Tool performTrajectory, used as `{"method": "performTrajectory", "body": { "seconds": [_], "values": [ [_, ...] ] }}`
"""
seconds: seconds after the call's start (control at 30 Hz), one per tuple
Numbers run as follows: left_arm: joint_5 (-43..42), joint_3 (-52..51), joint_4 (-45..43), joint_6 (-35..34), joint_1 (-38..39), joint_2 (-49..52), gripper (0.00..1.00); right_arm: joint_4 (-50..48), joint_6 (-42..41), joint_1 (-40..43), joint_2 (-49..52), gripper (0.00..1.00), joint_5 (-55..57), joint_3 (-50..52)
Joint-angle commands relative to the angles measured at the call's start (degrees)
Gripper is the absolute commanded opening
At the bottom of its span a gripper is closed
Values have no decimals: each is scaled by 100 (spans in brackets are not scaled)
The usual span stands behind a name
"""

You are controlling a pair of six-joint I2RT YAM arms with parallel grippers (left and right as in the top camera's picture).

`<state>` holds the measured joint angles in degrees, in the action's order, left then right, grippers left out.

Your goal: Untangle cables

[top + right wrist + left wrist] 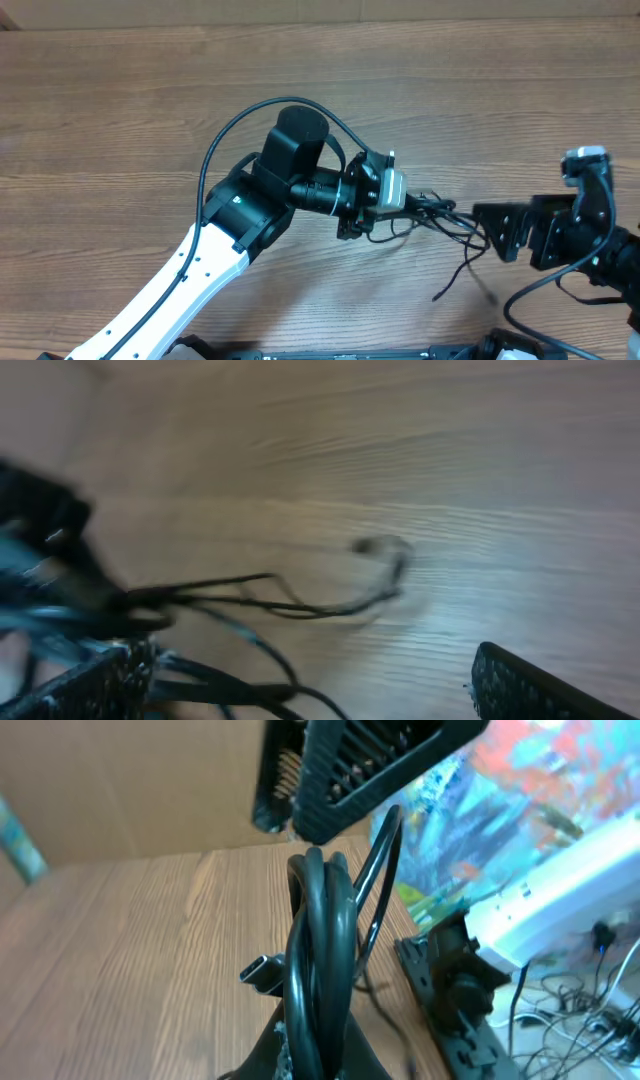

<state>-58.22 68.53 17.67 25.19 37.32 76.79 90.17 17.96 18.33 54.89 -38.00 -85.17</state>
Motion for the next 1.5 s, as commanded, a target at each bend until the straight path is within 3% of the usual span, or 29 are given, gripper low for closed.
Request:
{"method": "performTrajectory", "body": {
  "seconds": [0.0,0.13,0.33,0.63,0.87,1.13,1.3,1.33,1.47],
  "values": [
    [-286,138,-11,984,31,-105,4,170,1200,4,-35,100,-920,-33],
    [-256,138,-13,1123,31,-105,4,236,1412,4,-35,100,-1078,-33],
    [-125,138,-17,1128,31,-105,4,667,2391,4,-35,100,-1622,-33],
    [-319,138,-63,1320,291,-103,4,686,2889,4,-35,99,-2140,-33],
    [-116,138,-479,1335,643,31,4,686,2885,4,-35,89,-2170,-33],
    [179,138,-1668,-396,702,240,4,686,2885,4,-35,63,-2133,-33],
    [179,138,-1847,-660,706,240,5,686,2883,7,-35,10,-2100,-33],
    [181,138,-1834,-660,706,240,4,686,2883,7,-35,4,-2100,-33],
    [181,138,-1816,-769,695,240,25,684,2881,7,-35,4,-2098,-33]
  ]
}}
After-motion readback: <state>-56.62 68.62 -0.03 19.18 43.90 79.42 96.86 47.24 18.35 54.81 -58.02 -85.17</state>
